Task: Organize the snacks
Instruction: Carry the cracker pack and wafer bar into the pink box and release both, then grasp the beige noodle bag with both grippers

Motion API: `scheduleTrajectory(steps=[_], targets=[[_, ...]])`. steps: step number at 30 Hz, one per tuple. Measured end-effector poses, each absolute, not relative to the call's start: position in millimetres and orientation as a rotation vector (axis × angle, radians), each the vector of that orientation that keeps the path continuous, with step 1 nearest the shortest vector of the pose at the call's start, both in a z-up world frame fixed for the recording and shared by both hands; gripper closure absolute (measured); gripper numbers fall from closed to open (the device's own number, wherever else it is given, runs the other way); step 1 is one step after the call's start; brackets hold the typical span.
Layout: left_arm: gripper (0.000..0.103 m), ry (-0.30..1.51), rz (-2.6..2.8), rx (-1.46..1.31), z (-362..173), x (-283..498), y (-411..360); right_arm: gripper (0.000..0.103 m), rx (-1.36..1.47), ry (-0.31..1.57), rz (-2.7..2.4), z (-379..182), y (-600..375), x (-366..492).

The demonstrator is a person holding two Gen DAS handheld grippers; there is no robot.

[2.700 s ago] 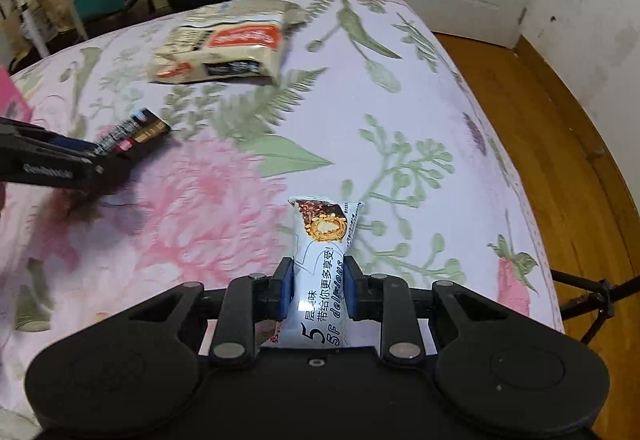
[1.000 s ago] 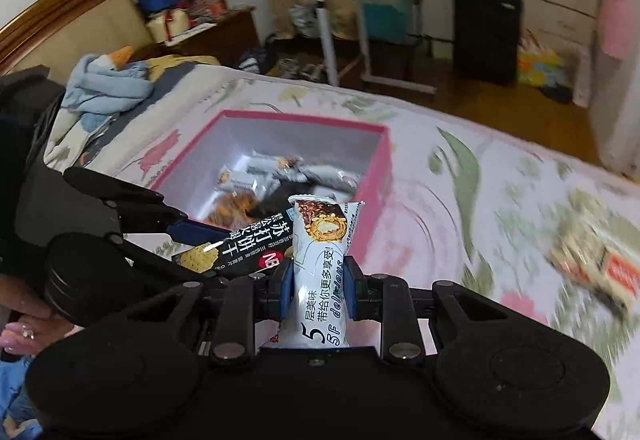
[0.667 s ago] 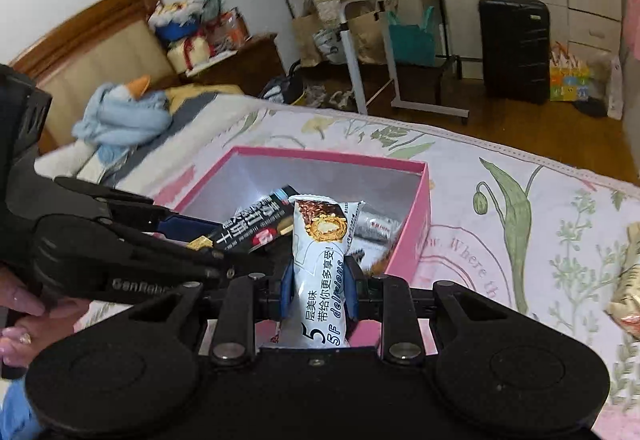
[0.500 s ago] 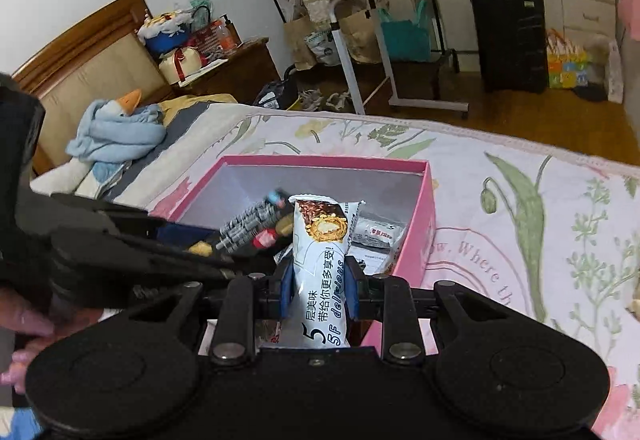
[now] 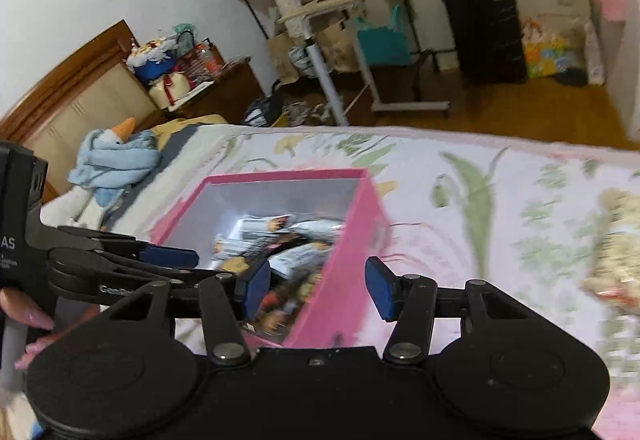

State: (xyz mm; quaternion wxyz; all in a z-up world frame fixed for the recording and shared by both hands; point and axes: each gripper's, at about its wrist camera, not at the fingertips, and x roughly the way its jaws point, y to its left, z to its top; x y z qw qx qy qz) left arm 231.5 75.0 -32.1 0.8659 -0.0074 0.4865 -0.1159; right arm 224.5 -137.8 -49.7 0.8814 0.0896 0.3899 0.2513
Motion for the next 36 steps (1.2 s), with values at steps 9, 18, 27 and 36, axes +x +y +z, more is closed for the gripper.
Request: scheduleTrajectory(steps=[9,18,27,36], targets=[[0.037,0.975,-0.464,0.154,-1.2,218.7,-2.8,0.044,0.119,0.816,0.362,-5.0,-224.2,193.8],[0.037,0.893,-0.614,0.105,-2.7,245.3,-77.2,0.036,0.126,0.833,0.198,-19.5,-298.1,191.5],[0.039,0.83,-0.595,0.095,-62.6,273.3,-160.0,0.036,0.276,0.775,0.04,-82.8,-360.6,214.1],[0.04,0.776,-0.572,-0.019,-117.8,301.3,-213.5,0.036,0.36,0.696,-0.045,-137.8,-392.2,243.4]])
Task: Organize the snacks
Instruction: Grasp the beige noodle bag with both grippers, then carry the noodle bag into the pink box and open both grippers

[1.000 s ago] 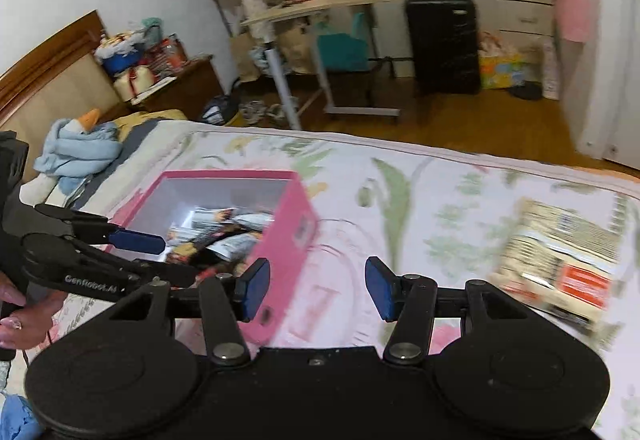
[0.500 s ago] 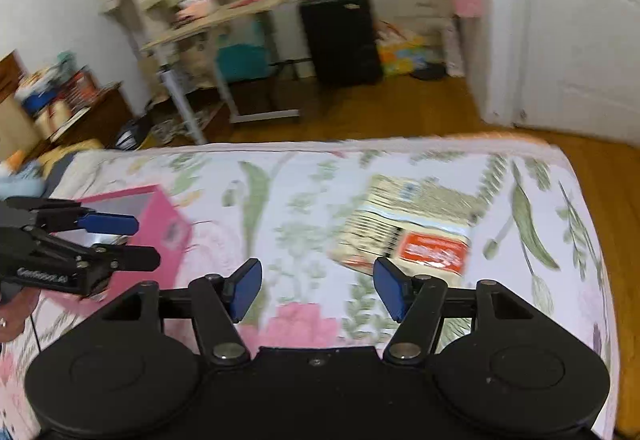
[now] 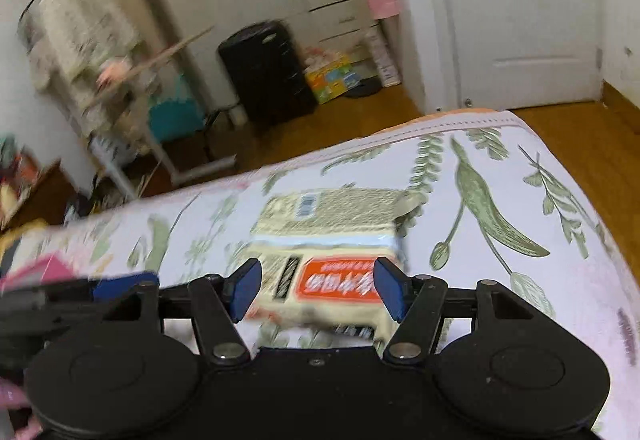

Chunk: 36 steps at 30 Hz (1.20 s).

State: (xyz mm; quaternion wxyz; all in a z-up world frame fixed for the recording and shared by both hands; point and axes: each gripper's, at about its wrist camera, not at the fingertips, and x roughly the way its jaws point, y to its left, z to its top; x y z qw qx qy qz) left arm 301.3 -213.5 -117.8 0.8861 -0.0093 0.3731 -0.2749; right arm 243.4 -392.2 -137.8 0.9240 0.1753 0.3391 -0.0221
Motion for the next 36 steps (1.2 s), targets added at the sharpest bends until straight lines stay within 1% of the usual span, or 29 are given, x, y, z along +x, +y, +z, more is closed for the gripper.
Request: scheduleTrajectory(steps=[4,5,8,10,12,13,15,16,17,19,20,24,27,30,32,34,35,36], targets=[[0.039,0.824,-0.578,-0.093,-133.4,321.2,-226.5,0.036,0.434,0.718,-0.088,-160.7,-409.1,258.1],[0.038,0.843,-0.572,-0.098,-136.5,325.5,-228.5,0.036,0.435,0.726,-0.092,-164.6,-411.3,260.5],[0.038,0.931,-0.529,-0.109,-150.4,339.6,-231.7,0.035,0.438,0.749,-0.098,-172.7,-414.4,267.3],[0.038,0.935,-0.509,-0.132,-156.8,345.7,-229.0,0.035,0.457,0.759,-0.096,-177.4,-416.1,269.4],[0.041,0.963,-0.558,-0.193,-164.6,350.6,-224.5,0.035,0.485,0.765,-0.083,-181.1,-414.5,270.5],[0.04,1.002,-0.617,-0.243,-169.8,354.4,-222.5,0.034,0.49,0.771,-0.081,-182.6,-412.6,270.7],[0.049,1.014,-0.648,-0.252,-172.3,355.7,-219.6,0.033,0.456,0.769,-0.088,-182.3,-406.8,269.2],[0.055,0.998,-0.654,-0.231,-171.5,353.9,-219.1,0.041,0.439,0.768,-0.085,-181.6,-404.7,268.0],[0.057,0.989,-0.673,-0.214,-171.0,351.6,-219.0,0.045,0.436,0.772,-0.078,-181.2,-403.7,266.8],[0.057,0.992,-0.704,-0.196,-168.9,346.7,-218.4,0.048,0.453,0.772,-0.091,-181.7,-403.2,261.1],[0.057,0.998,-0.714,-0.193,-167.3,344.0,-217.8,0.053,0.457,0.776,-0.098,-182.5,-402.1,257.9],[0.057,1.062,-0.747,-0.169,-164.3,328.9,-211.4,0.058,0.466,0.772,-0.105,-179.0,-398.1,242.8],[0.057,1.137,-0.772,-0.242,-171.2,315.3,-194.4,0.068,0.51,0.761,-0.09,-175.0,-396.8,217.5],[0.057,1.17,-0.801,-0.273,-175.1,302.9,-183.0,0.071,0.573,0.728,-0.089,-181.2,-393.3,184.2],[0.056,1.18,-0.806,-0.246,-172.1,297.9,-181.5,0.073,0.56,0.714,-0.083,-182.5,-389.8,171.5],[0.054,1.156,-0.779,-0.215,-166.3,295.9,-181.5,0.075,0.526,0.722,-0.079,-180.5,-385.1,166.8],[0.052,1.133,-0.771,-0.201,-163.1,295.8,-181.9,0.075,0.5,0.731,-0.07,-178.6,-382.5,166.8],[0.051,1.103,-0.76,-0.195,-160.2,299.0,-183.0,0.074,0.467,0.744,-0.065,-176.5,-380.1,168.6]])
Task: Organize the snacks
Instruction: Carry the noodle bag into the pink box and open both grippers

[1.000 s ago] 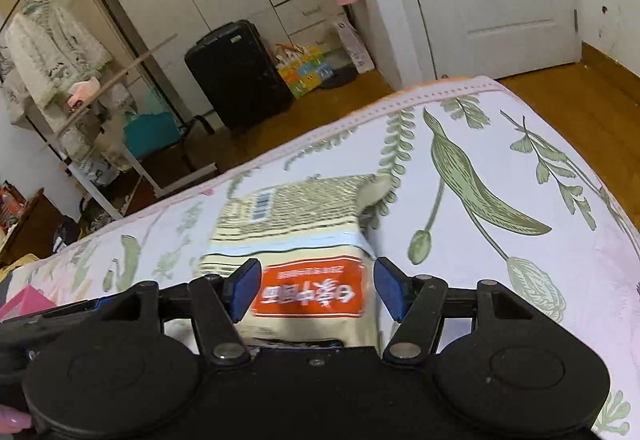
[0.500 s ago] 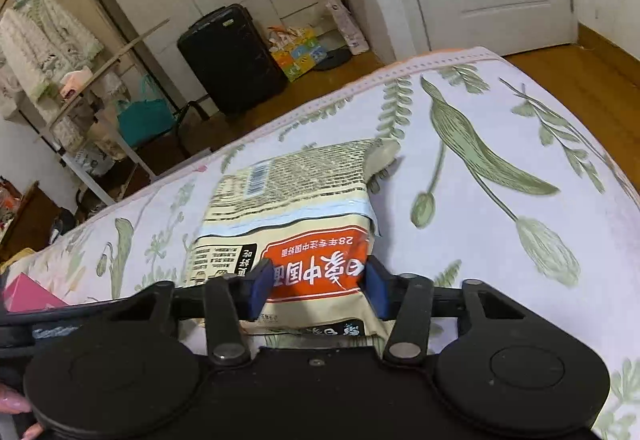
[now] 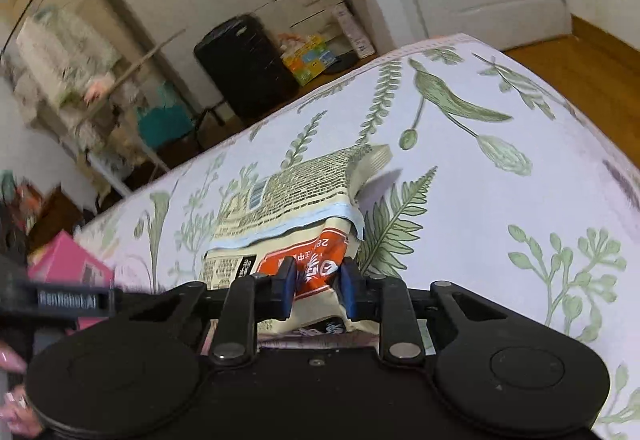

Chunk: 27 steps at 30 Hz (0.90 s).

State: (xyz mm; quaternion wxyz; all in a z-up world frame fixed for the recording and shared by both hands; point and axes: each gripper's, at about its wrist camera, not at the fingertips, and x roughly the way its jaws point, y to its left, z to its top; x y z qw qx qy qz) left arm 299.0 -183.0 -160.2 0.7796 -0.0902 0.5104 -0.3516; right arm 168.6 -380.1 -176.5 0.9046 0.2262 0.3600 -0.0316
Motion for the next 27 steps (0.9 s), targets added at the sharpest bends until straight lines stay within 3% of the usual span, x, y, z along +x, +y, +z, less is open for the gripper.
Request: scheduleTrajectory(steps=[3,5,6,10,11,13,16,27], targets=[[0.043,1.072,-0.752,-0.195,-156.4,306.0,-183.9,0.056,0.389,0.783,-0.094,-172.3,-377.0,179.8],[0.039,1.083,-0.751,-0.23,-160.7,315.2,-184.4,0.024,0.343,0.776,-0.156,-169.9,-378.0,186.0],[0.039,1.093,-0.734,-0.249,-164.9,320.3,-185.1,0.021,0.33,0.766,-0.177,-169.8,-379.4,189.4],[0.041,1.163,-0.714,-0.299,-185.1,330.0,-188.8,0.023,0.4,0.823,-0.142,-180.2,-391.3,207.1],[0.047,1.177,-0.756,-0.341,-187.6,329.5,-186.6,0.027,0.455,0.835,-0.117,-184.0,-396.4,209.9],[0.047,1.2,-0.831,-0.415,-190.8,327.4,-182.1,0.045,0.526,0.844,-0.066,-186.6,-399.6,209.9],[0.052,1.196,-0.82,-0.335,-186.5,316.5,-181.3,0.051,0.535,0.846,-0.07,-181.7,-396.3,204.6],[0.049,1.255,-0.796,-0.235,-151.7,257.1,-156.4,0.044,0.409,1.04,-0.029,-142.4,-346.2,171.5]])
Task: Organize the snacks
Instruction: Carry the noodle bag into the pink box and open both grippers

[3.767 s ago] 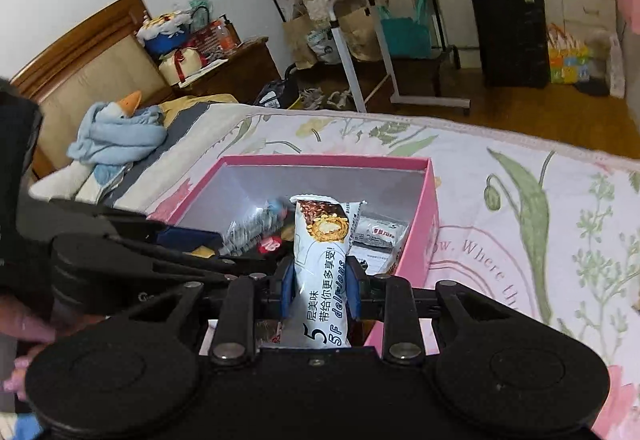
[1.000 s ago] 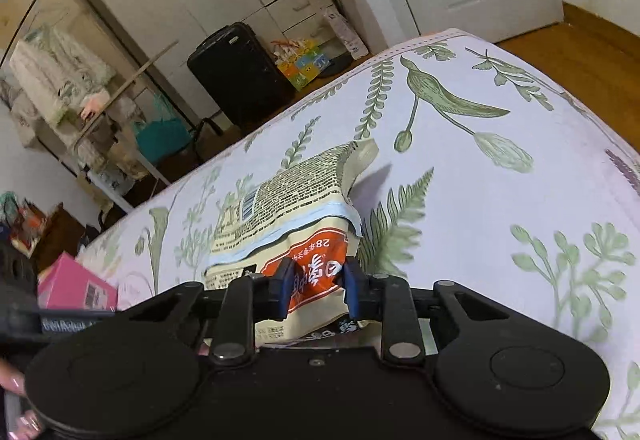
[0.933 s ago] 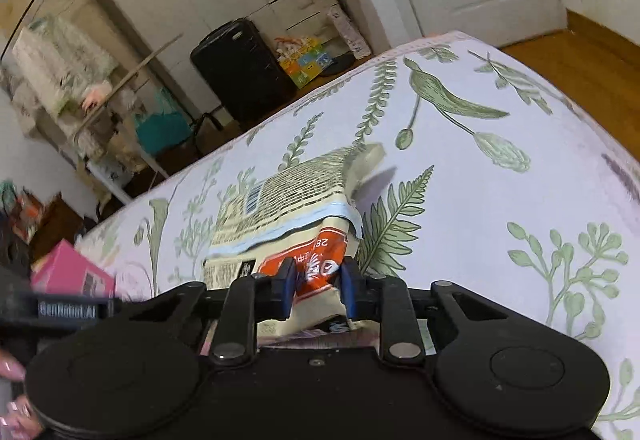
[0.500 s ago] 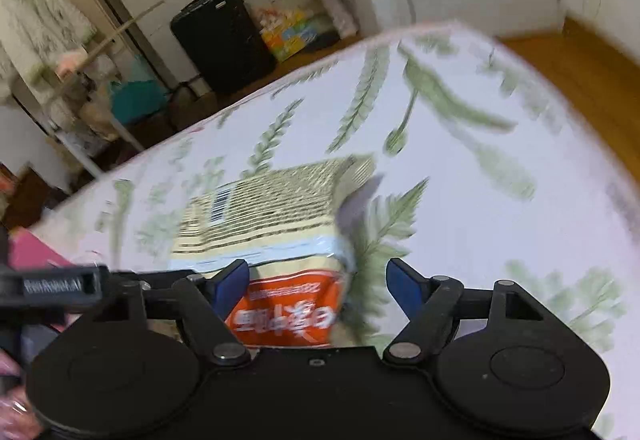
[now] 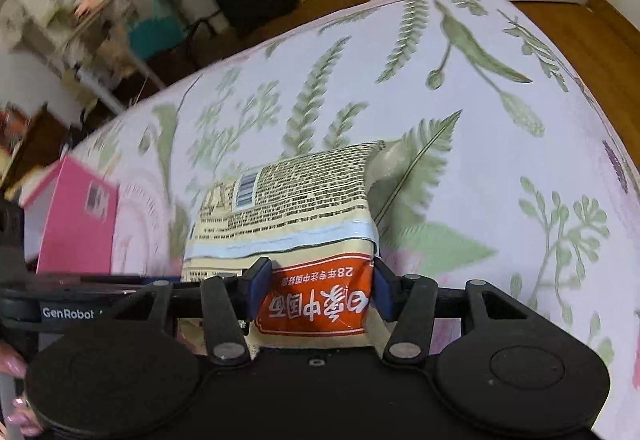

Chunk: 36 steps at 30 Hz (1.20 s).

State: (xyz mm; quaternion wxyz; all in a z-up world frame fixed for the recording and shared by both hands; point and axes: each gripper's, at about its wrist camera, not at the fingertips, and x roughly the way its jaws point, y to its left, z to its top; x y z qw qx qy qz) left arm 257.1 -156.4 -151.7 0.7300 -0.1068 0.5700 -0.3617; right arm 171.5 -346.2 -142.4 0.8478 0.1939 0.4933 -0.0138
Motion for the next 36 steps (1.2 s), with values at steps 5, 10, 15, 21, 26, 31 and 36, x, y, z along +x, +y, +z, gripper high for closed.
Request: scheduleTrajectory(steps=[5,10,15,21,26,31,36], targets=[[0.049,1.27,-0.777,-0.212,-138.0,232.1,-131.3,0.04,0.37,1.087,0.015,-132.3,-317.7,148.1],[0.049,1.267,-0.757,-0.19,-120.9,207.1,-103.3,0.038,0.33,1.123,0.06,-119.5,-290.1,128.8],[0.049,1.242,-0.718,-0.175,-99.2,184.5,-71.6,0.038,0.3,1.135,0.128,-103.3,-262.5,115.5],[0.049,1.217,-0.647,-0.208,-72.3,162.7,-16.8,0.036,0.243,1.111,0.24,-77.5,-212.8,105.1],[0.049,1.171,-0.594,-0.199,-43.7,154.1,35.3,0.036,0.182,1.119,0.382,-56.9,-170.1,113.2],[0.049,1.126,-0.549,-0.195,-18.1,160.0,81.2,0.037,0.095,1.111,0.529,-32.9,-129.4,131.2],[0.048,1.077,-0.473,-0.206,-2.2,178.5,119.1,0.044,0.022,1.063,0.623,-17.6,-97.1,163.6]])
